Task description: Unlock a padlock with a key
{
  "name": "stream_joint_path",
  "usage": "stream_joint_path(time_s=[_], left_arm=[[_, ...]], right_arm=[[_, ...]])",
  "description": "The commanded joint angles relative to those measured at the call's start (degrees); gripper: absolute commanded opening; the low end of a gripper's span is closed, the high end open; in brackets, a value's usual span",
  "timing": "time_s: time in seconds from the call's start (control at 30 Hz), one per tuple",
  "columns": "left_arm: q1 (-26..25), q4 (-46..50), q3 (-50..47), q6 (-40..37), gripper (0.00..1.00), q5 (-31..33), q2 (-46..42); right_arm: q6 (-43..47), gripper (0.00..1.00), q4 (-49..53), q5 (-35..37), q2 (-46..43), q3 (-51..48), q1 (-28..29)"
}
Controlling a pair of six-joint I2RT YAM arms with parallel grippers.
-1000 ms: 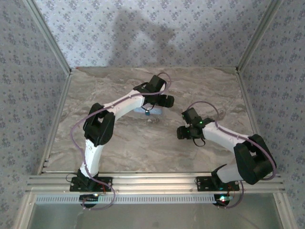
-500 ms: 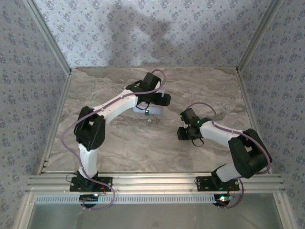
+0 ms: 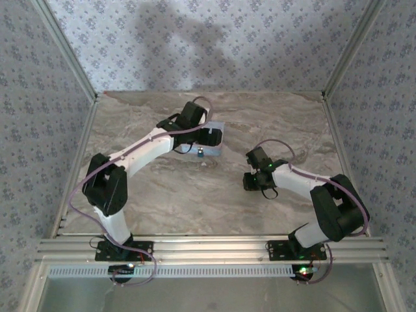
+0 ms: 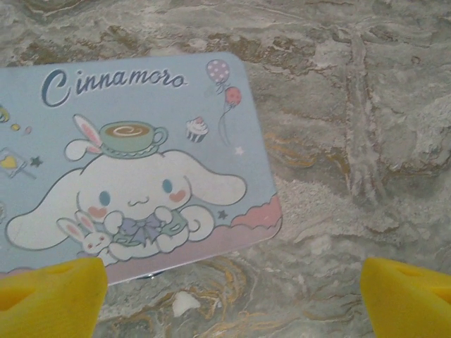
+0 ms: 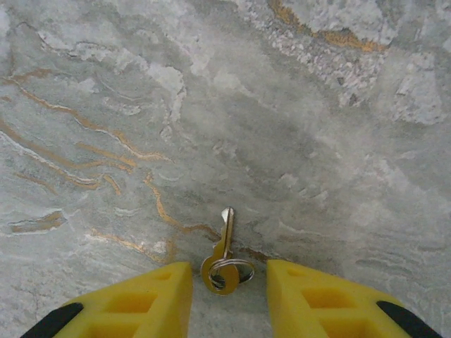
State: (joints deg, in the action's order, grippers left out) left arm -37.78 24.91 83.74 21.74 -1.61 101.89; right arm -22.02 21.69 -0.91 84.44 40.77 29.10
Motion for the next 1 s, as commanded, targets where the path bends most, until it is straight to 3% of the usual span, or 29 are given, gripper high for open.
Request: stream_joint_path(time_s=[0.0,0.33,0.97], left_arm=[[0.6,-1.8,-2.4,0.1,0.93,1.5,-3.6],[1.0,-3.3,-8.7,0.8,0.93,2.6,-6.9],[1.2,-2.8,-9.4,0.7,0.93,3.7,-7.7]], right_arm=[[0.6,0.34,-1.1,-2.9,1.4,1.2,1.2],[1.5,0.34,-0.9,-2.3,0.8,2.1,2.9],[1.5,0.26,2.8,1.3,1.1,1.7,3.5]])
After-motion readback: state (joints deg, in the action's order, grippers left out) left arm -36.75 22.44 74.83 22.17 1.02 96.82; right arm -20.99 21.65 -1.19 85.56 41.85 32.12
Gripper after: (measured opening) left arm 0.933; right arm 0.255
